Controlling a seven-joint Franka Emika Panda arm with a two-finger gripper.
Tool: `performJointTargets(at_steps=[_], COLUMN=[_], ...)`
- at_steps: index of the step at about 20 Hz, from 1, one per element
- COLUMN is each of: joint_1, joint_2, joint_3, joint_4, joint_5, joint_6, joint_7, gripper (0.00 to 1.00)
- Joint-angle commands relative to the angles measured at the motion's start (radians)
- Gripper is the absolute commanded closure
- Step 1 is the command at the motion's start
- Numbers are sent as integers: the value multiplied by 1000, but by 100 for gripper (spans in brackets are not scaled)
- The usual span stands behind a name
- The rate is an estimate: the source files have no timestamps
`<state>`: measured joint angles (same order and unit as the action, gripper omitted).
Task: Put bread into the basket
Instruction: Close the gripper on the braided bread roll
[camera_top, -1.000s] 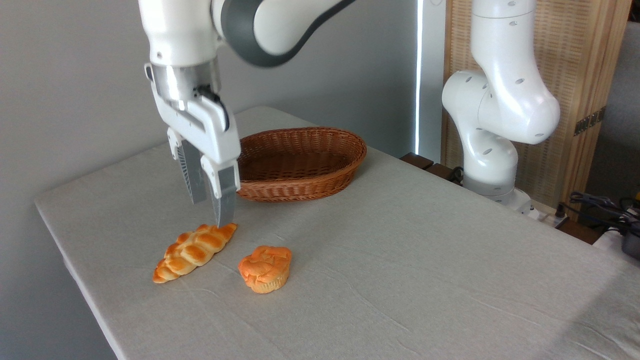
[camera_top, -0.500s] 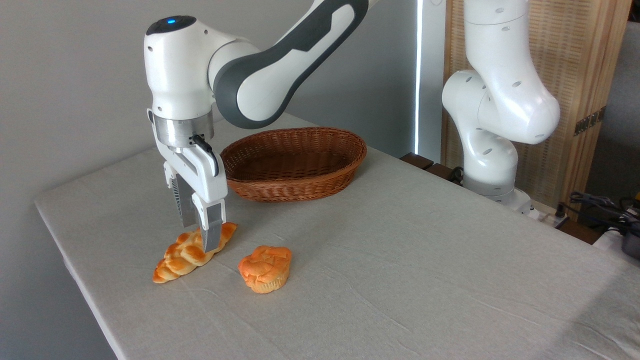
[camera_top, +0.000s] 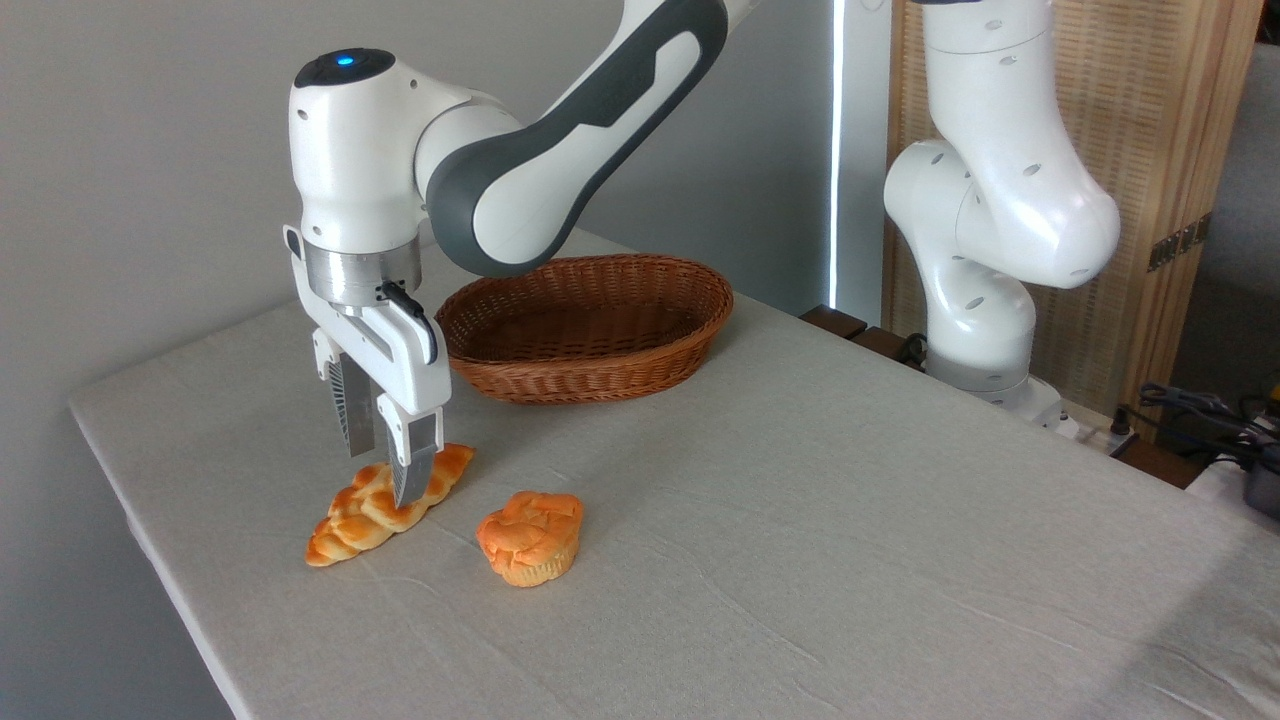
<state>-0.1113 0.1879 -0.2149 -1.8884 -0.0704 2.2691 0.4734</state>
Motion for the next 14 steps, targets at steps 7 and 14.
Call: performJointTargets(at_steps=[7, 14], joint_1=[4, 5], joint_2=[41, 47], joint_3=[-26, -28], joint_4=[-14, -17], joint_5=[72, 75], joint_6=[64, 70], joint_7=[-1, 16], gripper=[0, 49])
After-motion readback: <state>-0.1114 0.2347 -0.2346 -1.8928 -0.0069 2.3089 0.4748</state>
